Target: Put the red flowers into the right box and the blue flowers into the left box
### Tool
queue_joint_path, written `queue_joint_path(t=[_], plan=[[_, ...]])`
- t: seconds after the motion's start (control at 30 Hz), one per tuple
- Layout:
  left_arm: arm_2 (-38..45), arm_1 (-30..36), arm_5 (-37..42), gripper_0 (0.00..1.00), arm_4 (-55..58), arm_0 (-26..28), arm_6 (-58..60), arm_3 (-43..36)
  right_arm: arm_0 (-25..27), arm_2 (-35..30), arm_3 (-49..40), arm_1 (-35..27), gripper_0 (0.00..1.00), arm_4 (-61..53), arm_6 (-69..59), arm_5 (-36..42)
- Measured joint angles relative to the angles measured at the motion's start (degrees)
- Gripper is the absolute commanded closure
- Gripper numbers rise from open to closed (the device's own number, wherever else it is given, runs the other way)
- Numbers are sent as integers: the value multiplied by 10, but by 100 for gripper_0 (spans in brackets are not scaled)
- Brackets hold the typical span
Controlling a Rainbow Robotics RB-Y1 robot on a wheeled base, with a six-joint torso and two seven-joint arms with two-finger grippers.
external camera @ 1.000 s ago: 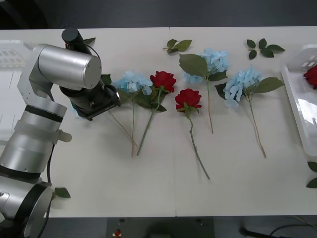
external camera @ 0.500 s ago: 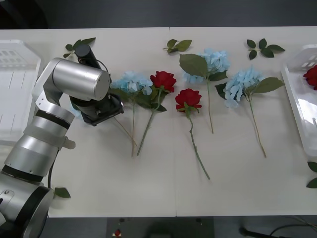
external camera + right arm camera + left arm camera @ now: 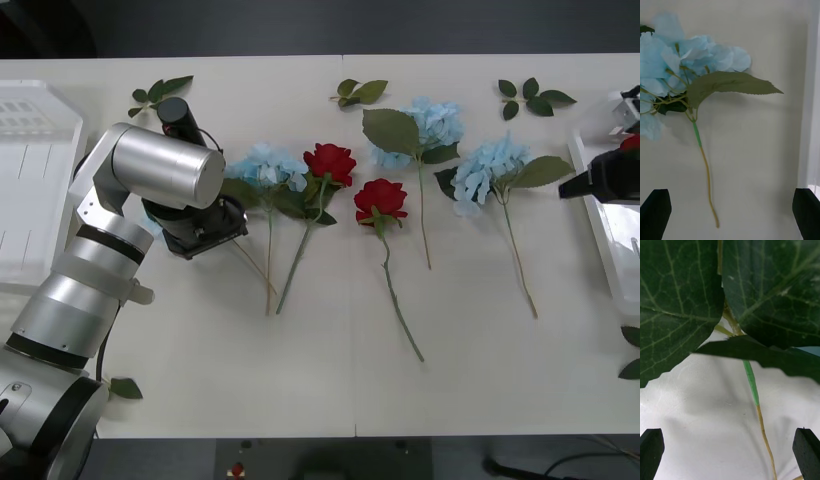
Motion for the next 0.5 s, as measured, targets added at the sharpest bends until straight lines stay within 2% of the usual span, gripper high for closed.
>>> queue_joint_path(t=[0.2, 0.37, 0.43, 0.5], plan=[[-3, 0, -13, 0, -1, 0, 0, 13, -4, 74, -38, 24, 6, 75, -84, -59], [-4, 0, -13, 0, -5, 0, 0, 14, -46, 193, -37, 24, 6, 119, -135, -104], [-4, 0, -16, 0, -5, 0, 0, 17, -64, 225, -29, 28, 6, 127, -140, -116], [-4, 0, -23, 5, -5, 0, 0, 24, -81, 242, -9, 43, 6, 132, -151, -120]])
